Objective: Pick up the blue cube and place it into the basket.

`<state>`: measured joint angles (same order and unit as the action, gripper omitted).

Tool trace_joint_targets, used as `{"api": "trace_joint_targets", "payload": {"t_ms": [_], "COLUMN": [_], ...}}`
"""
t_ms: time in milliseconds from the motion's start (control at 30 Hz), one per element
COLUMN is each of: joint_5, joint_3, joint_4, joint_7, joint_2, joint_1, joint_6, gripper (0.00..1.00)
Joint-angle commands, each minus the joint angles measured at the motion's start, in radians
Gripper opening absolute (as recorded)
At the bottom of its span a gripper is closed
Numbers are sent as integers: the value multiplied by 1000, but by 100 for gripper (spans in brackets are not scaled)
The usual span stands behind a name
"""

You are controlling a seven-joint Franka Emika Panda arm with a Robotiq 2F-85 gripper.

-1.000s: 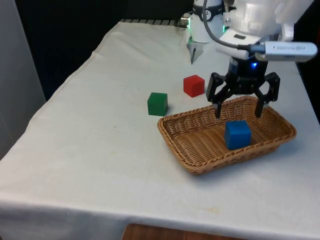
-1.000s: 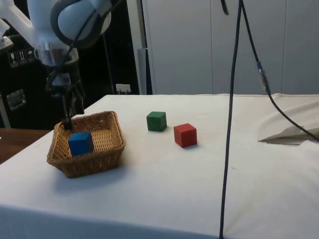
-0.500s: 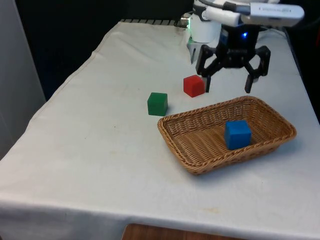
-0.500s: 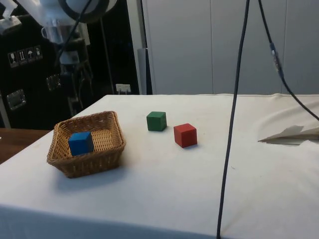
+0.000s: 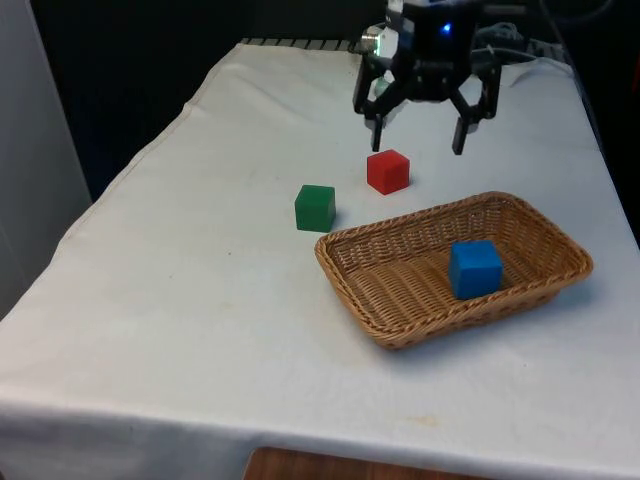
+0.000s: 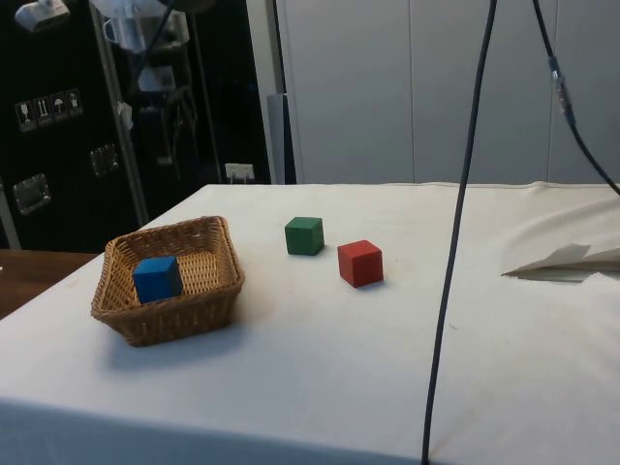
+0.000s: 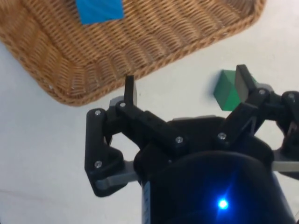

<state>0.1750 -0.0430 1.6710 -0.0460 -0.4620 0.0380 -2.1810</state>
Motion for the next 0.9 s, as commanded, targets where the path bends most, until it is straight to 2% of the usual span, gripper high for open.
{"api": "trace_joint_targets", "payload": {"t_ms": [0,200,233,267,300,500,533,567,667,800,867], "joint_5": [-10,-24,-15,-26,-31,-54,-45,-57,-66,-75,-72], "joint_3": [-2,15,17,18,26,53,57,58,71,90,97], "joint_4": [11,24,12,25,28,38,26,39,44,43,35], "joint_7": [-13,-42,-31,-47,-58,-99,-87,-105,-122,-143,-138], "joint_2": [10,27,18,29,32,43,35,44,48,50,44], "joint_1": [-9,-20,-11,-22,-25,-33,-25,-34,-37,-40,-34], "joint_6": [-14,-18,-3,-19,-20,-28,-13,-29,-32,-29,-19], "gripper": [100,100,100,100,100,100,100,100,100,100,100]}}
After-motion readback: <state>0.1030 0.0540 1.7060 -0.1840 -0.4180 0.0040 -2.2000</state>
